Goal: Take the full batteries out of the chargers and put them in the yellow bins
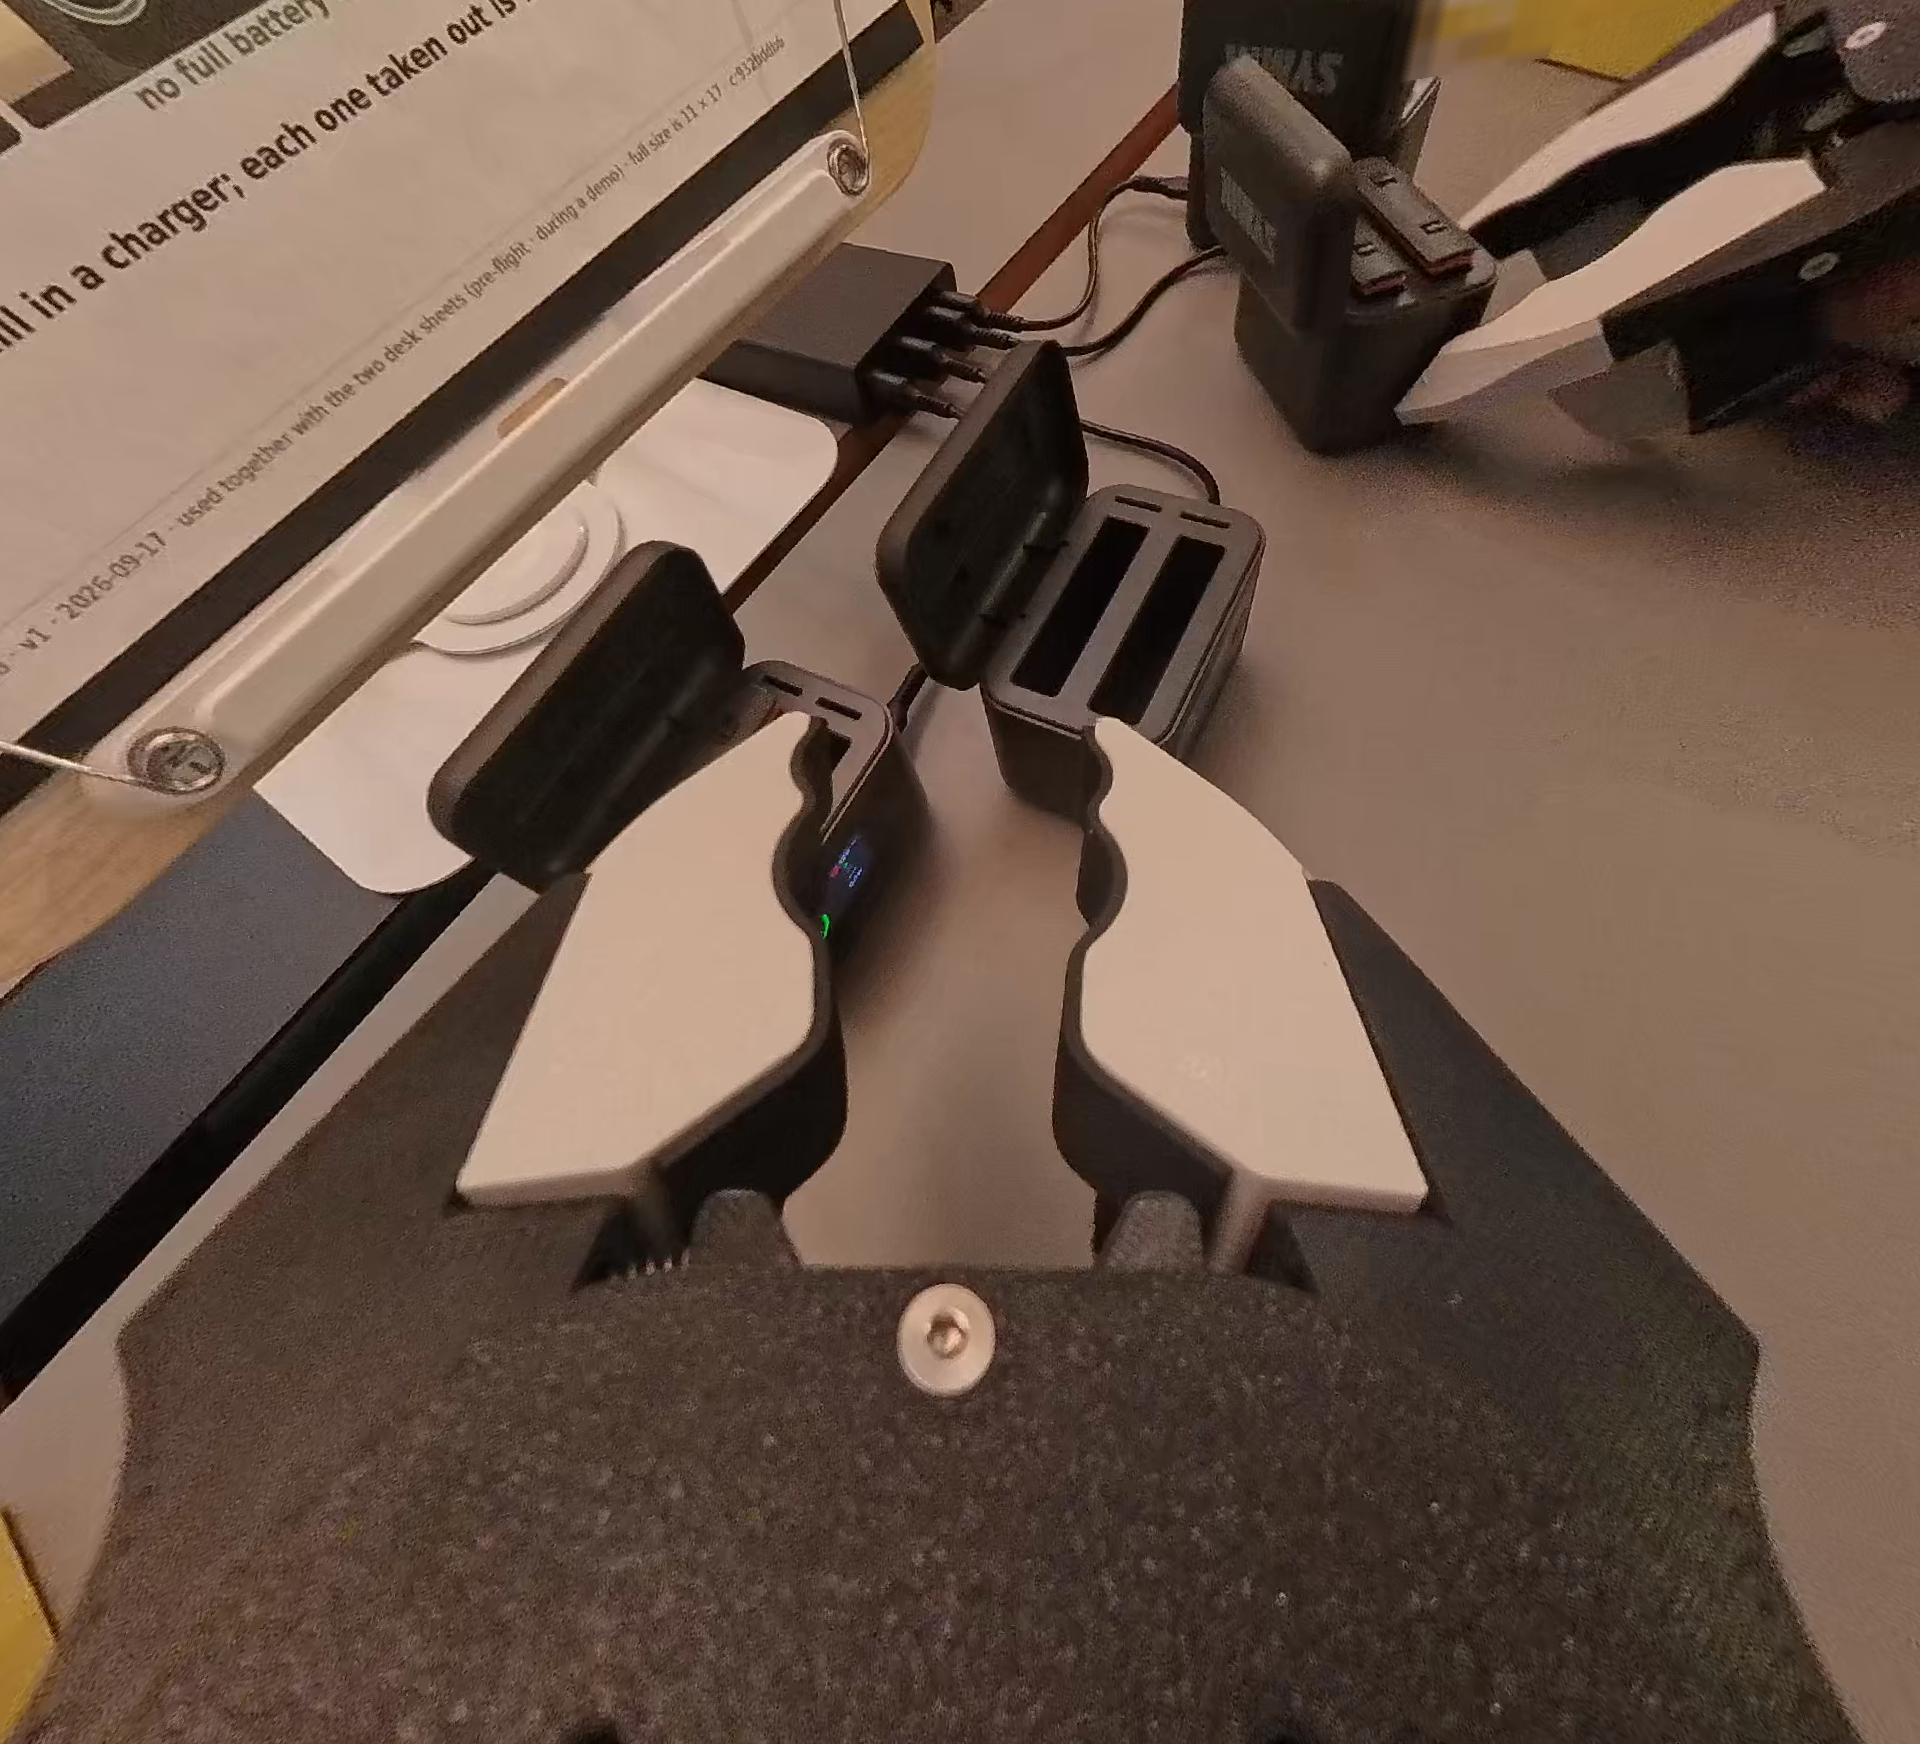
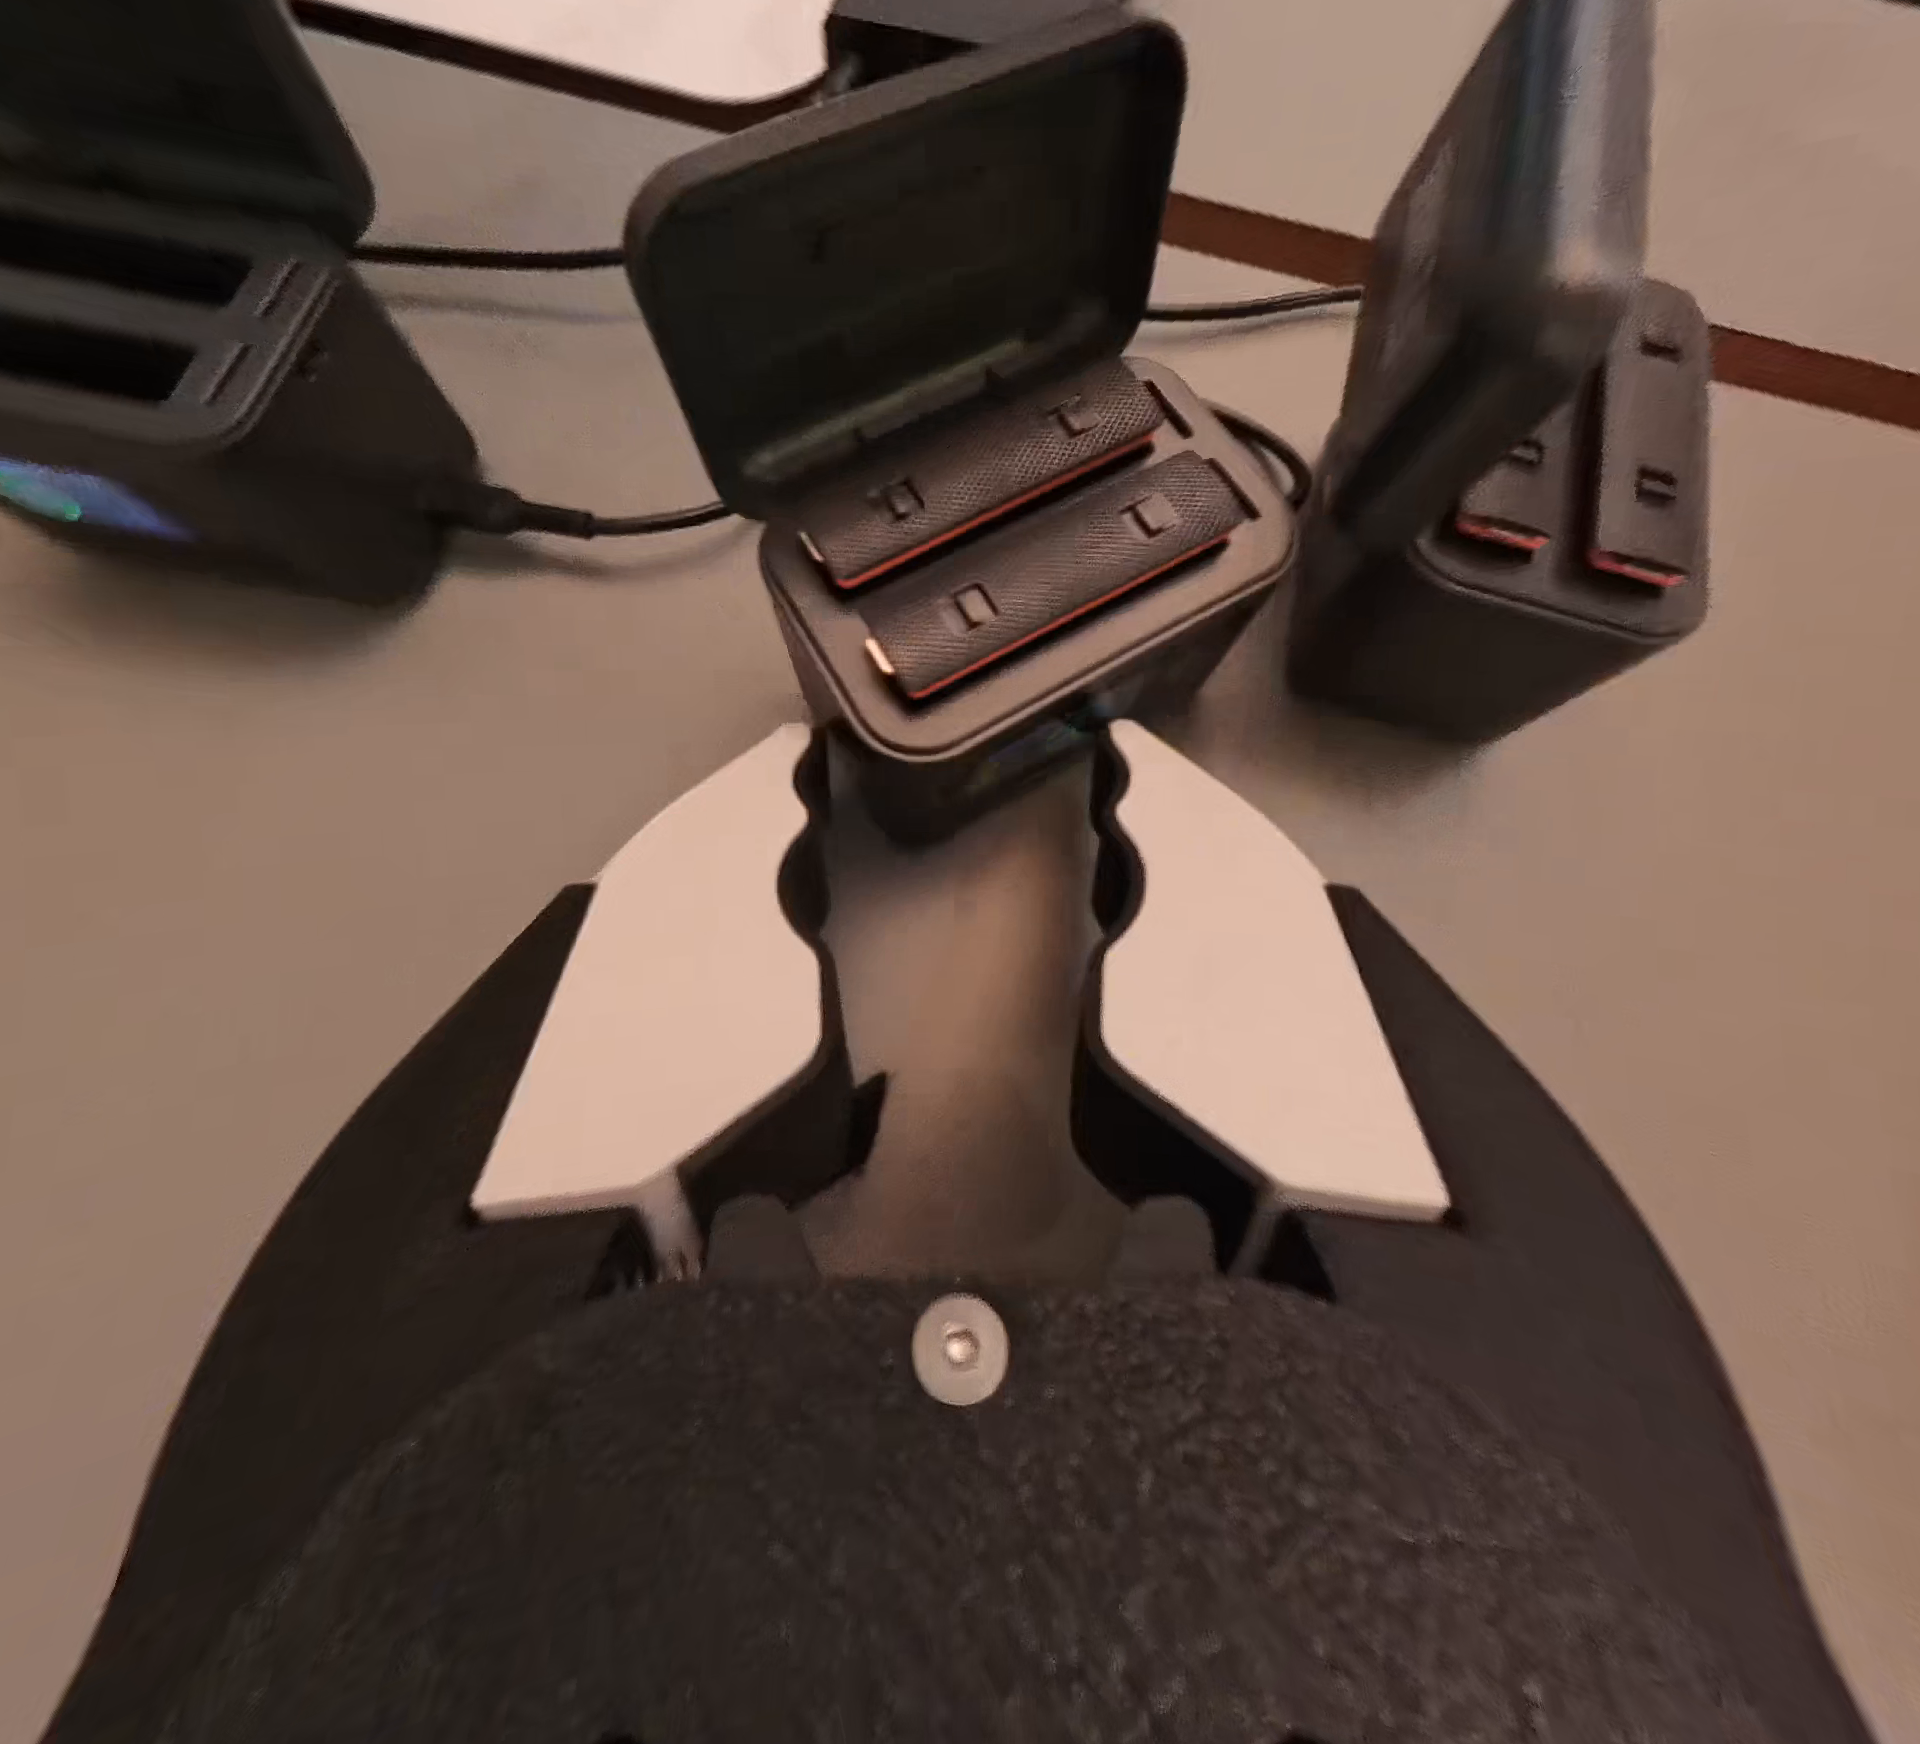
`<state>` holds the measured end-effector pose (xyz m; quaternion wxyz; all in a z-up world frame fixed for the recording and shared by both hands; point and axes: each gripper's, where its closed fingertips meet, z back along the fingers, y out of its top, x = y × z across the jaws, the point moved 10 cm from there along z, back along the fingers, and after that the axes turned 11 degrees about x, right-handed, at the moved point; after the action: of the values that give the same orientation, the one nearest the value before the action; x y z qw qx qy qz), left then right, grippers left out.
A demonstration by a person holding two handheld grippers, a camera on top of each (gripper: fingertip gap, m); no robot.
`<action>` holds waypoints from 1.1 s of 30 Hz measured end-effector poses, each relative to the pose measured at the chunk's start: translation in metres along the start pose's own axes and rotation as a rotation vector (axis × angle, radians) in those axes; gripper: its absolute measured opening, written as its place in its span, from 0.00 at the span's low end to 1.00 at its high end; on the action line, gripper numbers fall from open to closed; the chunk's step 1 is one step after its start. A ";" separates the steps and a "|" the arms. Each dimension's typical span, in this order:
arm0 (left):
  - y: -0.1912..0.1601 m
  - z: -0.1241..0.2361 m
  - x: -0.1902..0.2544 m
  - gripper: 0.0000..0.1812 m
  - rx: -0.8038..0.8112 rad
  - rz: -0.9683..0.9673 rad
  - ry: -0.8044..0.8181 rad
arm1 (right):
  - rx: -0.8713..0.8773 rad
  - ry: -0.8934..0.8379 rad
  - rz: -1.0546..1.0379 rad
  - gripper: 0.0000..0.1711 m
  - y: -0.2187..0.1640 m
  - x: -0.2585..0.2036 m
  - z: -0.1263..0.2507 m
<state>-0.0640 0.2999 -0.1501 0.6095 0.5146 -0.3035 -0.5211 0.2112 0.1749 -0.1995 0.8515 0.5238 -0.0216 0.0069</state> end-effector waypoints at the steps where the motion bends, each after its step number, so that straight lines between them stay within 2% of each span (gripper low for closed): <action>1: 0.000 -0.001 0.001 0.25 -0.001 -0.002 0.001 | -0.007 -0.041 0.006 0.34 0.000 -0.008 -0.001; 2: 0.000 -0.001 0.001 0.25 -0.001 -0.002 0.000 | -0.018 -0.054 0.038 0.41 0.000 -0.015 -0.003; 5: 0.000 -0.002 0.004 0.25 -0.004 -0.009 -0.004 | -0.001 -0.028 0.087 0.41 0.000 -0.019 -0.005; 8: 0.000 -0.003 0.005 0.25 -0.002 -0.013 -0.007 | 0.038 0.006 0.075 0.48 0.005 -0.005 0.001; 13: -0.003 -0.003 0.003 0.25 -0.008 -0.006 -0.008 | 0.048 0.281 0.162 0.60 0.003 0.018 -0.008; 17: -0.004 -0.004 0.003 0.25 -0.004 -0.005 -0.012 | 0.046 0.391 0.176 0.63 0.005 0.028 -0.020; 21: -0.005 -0.005 0.004 0.24 0.003 -0.014 -0.012 | 0.004 0.366 0.159 0.53 0.007 0.032 -0.030; 26: -0.005 -0.005 0.004 0.24 0.009 -0.018 -0.009 | 0.000 0.287 0.131 0.53 0.007 0.022 -0.029; 33: -0.004 -0.005 0.003 0.23 0.022 -0.021 0.008 | -0.019 -0.016 -0.010 0.52 0.008 -0.028 -0.027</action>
<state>-0.0594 0.2986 -0.1559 0.5996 0.5263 -0.3014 -0.5222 0.1840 0.2031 -0.2057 0.8564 0.5157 -0.0257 -0.0020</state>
